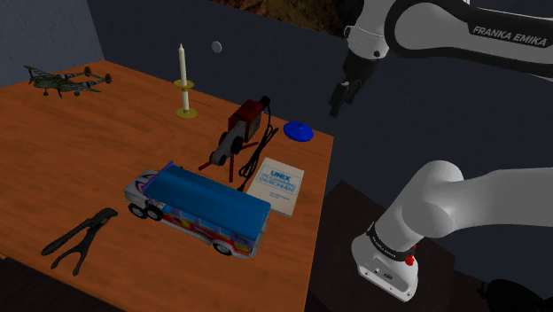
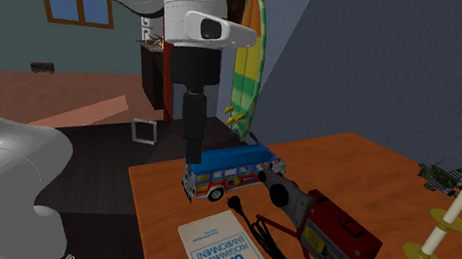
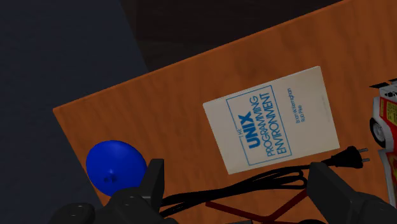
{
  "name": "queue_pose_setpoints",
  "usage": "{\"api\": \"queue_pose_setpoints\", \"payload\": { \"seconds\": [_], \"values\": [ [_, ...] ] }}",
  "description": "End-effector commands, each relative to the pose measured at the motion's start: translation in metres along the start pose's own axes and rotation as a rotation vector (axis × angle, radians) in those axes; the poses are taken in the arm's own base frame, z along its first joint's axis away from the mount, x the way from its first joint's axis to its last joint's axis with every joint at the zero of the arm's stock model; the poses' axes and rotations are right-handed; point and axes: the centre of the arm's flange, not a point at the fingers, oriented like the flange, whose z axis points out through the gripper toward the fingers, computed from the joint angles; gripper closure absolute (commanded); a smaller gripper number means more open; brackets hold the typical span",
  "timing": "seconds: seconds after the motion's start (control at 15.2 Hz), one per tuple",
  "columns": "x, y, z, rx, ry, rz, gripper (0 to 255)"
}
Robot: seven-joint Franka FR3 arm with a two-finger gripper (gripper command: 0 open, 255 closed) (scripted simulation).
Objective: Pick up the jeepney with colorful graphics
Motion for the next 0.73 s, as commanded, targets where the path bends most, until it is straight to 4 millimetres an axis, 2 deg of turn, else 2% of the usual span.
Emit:
{"api": "queue_pose_setpoints", "payload": {
  "seconds": [0.0, 0.66],
  "values": [
    [0.000, 0.000, 0.000, 0.000, 0.000, 0.000, 0],
    [0.050, -0.116, 0.035, 0.016, -0.032, 0.215, 0]
  ]
}}
